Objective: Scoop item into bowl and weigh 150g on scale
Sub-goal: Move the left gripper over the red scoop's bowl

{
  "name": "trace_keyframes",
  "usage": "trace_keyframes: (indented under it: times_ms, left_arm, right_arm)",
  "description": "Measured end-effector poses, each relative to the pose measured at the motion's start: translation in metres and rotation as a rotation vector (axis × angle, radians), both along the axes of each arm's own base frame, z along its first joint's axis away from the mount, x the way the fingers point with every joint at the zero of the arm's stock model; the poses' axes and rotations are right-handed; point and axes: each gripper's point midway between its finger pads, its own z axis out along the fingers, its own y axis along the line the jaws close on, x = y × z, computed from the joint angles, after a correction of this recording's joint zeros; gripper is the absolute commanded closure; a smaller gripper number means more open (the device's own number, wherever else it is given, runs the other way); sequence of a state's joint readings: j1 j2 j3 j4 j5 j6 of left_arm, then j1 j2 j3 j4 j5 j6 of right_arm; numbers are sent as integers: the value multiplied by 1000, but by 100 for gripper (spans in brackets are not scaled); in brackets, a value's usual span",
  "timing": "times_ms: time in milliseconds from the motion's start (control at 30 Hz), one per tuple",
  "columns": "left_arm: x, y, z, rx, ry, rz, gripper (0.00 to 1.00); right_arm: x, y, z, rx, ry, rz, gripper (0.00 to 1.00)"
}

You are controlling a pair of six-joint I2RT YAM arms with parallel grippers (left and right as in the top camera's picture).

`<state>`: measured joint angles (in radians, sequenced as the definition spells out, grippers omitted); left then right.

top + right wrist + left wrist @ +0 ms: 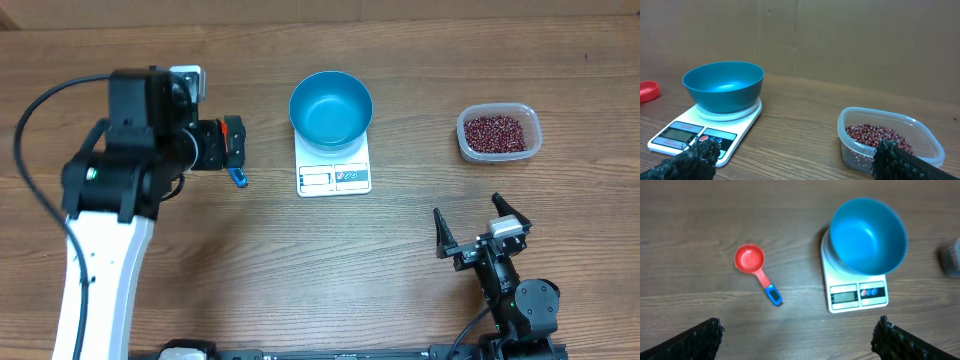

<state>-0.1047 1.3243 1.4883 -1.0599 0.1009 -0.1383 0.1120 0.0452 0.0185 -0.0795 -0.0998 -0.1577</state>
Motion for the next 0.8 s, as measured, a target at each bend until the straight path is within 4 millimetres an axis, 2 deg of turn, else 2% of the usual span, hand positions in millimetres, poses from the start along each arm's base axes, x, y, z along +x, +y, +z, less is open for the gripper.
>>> trace_keyframes:
  times_ms: [100, 800]
  left_arm:
    - [3, 0, -15, 13, 51, -6, 0]
    - [10, 3, -77, 55, 284, -2, 0]
  right_arm:
    - [0, 0, 0, 0, 0, 0, 0]
    - [0, 0, 0, 0, 0, 0, 0]
